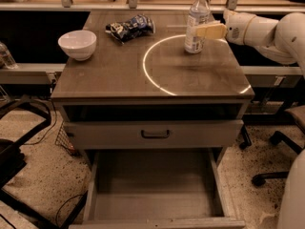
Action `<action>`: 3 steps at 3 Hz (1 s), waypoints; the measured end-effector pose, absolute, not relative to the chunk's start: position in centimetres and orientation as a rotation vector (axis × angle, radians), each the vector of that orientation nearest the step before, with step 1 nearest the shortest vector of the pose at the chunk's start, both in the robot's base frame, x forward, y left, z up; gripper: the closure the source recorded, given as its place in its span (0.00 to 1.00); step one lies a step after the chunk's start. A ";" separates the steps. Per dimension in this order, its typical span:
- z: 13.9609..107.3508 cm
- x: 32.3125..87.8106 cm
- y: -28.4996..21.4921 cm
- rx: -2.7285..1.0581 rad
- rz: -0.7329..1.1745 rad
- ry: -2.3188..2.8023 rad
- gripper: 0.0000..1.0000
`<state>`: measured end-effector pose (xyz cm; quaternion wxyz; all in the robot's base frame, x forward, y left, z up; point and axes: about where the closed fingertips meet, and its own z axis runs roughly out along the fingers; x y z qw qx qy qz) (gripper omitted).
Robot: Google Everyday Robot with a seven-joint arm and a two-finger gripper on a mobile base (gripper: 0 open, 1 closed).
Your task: Move blue plastic bottle near white bowl
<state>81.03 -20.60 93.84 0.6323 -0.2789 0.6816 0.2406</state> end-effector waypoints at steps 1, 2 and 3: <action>93.6 82.4 -18.7 -0.661 0.565 1.545 0.02; 93.7 82.9 -17.8 -0.681 0.566 1.530 0.24; 93.8 83.2 -17.1 -0.686 0.566 1.527 0.47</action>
Offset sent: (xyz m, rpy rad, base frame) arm 0.0237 0.0314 0.0014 -0.0176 -0.0442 0.0481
